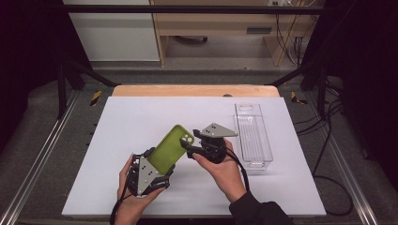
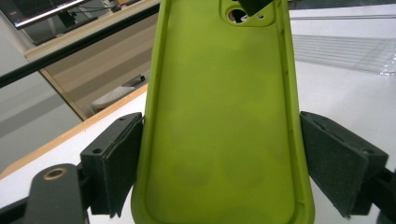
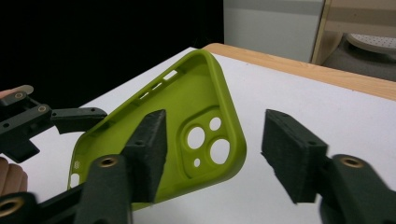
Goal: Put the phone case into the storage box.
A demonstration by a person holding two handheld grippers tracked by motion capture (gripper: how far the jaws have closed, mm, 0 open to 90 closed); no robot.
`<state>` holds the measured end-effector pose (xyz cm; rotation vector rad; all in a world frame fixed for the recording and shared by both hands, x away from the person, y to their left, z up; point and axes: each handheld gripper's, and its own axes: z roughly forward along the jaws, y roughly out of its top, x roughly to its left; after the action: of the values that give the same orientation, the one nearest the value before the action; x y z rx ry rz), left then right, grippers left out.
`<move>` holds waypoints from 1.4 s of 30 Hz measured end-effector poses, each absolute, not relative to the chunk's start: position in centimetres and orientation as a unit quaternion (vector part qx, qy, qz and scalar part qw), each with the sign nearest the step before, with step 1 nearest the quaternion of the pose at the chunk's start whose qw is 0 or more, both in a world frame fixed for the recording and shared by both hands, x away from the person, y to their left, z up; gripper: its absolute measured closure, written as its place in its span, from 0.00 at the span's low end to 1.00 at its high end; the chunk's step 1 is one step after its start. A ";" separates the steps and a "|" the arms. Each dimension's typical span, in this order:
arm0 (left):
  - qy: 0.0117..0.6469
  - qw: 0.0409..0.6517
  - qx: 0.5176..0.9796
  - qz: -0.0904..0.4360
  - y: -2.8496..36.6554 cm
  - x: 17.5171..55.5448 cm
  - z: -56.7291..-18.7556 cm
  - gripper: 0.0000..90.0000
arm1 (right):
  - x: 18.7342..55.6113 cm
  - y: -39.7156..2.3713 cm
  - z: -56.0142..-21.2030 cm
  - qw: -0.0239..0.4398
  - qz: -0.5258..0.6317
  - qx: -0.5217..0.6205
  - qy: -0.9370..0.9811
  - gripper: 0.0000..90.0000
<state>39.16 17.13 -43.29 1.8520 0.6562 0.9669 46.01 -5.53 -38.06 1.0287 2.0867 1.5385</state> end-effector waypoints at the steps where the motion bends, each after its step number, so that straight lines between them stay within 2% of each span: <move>1: 0.266 0.460 0.749 0.396 17.2 39.1 -43.1 0.18 | 46.1 -5.6 -38.1 0.169 0.551 0.371 0.729 0.53; 5: 0.266 0.462 0.746 0.400 17.3 39.0 -42.9 0.18 | 46.1 -5.8 -38.1 0.154 0.562 0.375 0.721 0.59; 28: 0.267 0.448 0.746 0.414 17.1 39.0 -43.0 0.18 | 46.2 -5.8 -38.5 0.119 0.585 0.382 0.706 0.74; 42: 0.276 0.455 0.747 0.399 17.1 39.1 -43.3 0.18 | 46.0 -5.9 -38.4 0.109 0.590 0.384 0.701 0.78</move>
<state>39.13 17.14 -43.31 1.8415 0.6810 0.9832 45.97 -5.92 -38.37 1.1303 2.0620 1.7365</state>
